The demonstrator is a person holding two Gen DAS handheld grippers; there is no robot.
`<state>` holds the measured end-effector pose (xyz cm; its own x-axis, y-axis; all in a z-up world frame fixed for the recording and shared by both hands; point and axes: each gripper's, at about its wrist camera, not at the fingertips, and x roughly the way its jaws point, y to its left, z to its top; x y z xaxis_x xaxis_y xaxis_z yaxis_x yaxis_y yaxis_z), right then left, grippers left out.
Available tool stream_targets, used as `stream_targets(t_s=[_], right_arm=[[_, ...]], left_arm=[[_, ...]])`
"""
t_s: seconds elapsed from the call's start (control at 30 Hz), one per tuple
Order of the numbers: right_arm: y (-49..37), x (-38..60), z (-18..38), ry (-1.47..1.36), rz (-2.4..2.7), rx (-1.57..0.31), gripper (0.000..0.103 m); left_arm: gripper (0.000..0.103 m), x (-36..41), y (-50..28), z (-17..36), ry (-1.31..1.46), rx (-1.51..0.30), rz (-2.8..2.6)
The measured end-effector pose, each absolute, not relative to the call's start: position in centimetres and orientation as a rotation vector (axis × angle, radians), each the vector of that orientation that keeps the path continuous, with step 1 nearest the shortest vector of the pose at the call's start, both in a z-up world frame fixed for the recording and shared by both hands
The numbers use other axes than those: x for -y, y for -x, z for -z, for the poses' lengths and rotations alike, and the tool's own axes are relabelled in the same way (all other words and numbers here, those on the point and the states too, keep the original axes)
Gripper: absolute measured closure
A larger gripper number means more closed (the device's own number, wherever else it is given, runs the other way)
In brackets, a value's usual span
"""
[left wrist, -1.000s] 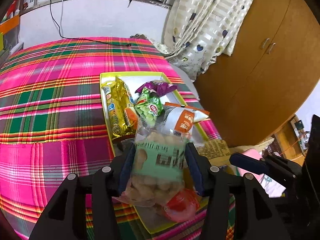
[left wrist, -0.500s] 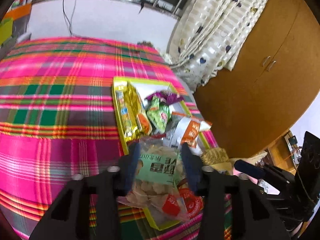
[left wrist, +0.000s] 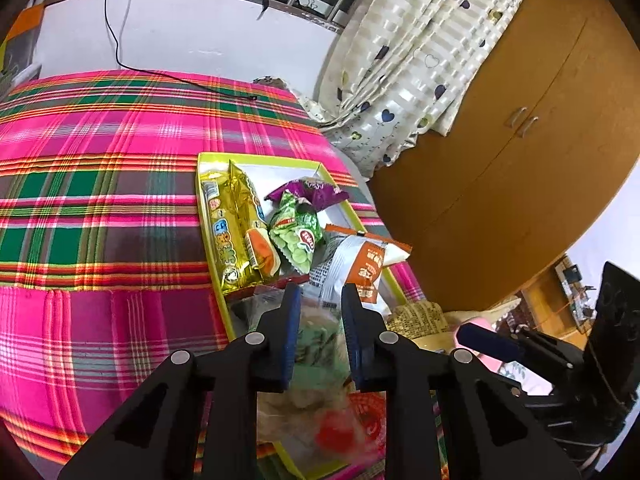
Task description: Organize snacks
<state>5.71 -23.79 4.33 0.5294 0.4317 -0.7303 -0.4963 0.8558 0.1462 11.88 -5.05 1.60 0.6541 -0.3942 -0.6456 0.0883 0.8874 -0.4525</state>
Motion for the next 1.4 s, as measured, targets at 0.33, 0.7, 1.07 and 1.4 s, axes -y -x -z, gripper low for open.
stream_targets(t_s=[0.33, 0.7, 1.07, 1.4], right_arm=[[-4.9, 23.9, -5.1, 0.080, -0.539, -0.827, 0.063], [-2.8, 22.3, -5.0, 0.104, -0.564, -0.821, 0.059], [-0.8, 21.4, -4.0, 0.132, -0.574, -0.836, 0.053], [-0.2, 21.1, -3.7, 0.152, -0.564, -0.839, 0.051]], left_arm=[[0.081, 3.2, -9.3, -2.6, 0.351, -0.793, 0.211], [0.076, 5.4, -5.0, -3.9, 0.169, -0.776, 0.122], [0.076, 6.3, -2.4, -3.9, 0.154, -0.781, 0.114], [0.076, 6.7, -1.4, -3.6, 0.157, -0.788, 0.123]])
